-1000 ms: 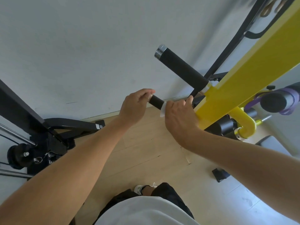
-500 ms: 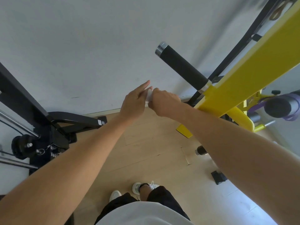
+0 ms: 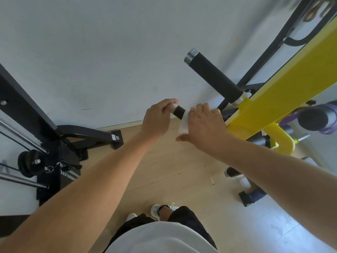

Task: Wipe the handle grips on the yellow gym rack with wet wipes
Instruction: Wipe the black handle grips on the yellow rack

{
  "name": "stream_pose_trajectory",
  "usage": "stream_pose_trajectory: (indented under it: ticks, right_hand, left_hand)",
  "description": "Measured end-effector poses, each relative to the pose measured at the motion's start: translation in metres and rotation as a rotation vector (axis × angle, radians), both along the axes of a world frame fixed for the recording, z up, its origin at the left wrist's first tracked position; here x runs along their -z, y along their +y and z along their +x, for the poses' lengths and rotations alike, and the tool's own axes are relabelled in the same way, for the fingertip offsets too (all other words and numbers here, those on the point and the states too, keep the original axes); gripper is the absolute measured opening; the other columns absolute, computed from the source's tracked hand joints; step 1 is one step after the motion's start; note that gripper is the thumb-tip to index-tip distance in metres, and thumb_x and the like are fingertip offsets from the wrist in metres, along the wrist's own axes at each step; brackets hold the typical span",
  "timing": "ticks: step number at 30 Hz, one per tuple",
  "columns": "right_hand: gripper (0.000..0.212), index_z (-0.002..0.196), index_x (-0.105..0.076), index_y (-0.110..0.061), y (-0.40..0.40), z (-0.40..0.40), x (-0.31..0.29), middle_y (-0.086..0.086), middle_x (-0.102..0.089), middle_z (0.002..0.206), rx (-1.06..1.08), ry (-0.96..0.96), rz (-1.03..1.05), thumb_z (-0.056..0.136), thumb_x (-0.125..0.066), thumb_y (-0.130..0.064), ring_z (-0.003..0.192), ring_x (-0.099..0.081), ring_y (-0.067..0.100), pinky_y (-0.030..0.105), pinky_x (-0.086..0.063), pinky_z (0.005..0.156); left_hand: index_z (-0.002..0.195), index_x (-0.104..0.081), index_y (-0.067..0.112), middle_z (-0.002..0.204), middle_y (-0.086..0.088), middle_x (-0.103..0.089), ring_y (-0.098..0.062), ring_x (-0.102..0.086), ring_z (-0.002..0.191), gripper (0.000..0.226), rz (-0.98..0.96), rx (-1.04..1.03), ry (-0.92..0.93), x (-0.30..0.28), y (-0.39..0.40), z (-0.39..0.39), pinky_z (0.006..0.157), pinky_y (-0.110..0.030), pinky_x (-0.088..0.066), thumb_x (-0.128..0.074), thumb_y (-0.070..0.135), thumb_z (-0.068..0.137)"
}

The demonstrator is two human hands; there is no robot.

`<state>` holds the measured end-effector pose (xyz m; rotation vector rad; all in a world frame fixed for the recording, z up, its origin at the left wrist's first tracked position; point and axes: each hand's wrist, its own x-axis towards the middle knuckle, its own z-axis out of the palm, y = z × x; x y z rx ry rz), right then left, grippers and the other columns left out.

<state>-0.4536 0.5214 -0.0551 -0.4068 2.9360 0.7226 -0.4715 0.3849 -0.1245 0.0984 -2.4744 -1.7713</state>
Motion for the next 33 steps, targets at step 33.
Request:
stream_pose_trajectory:
  ticks: [33]
  right_hand:
    - [0.024, 0.123, -0.057, -0.008, -0.017, 0.015, -0.009, 0.005, -0.067, 0.092, -0.089, 0.085, -0.193, 0.104, -0.047, -0.02, 0.081, -0.067, 0.023, 0.034, -0.055, 0.08]
  left_hand:
    - [0.123, -0.072, 0.024, 0.116, 0.009, -0.073, -0.006, -0.063, 0.11, 0.03, 0.073, -0.002, -0.062, -0.012, -0.004, 0.009, 0.09, -0.014, -0.044, -0.05, 0.026, 0.102]
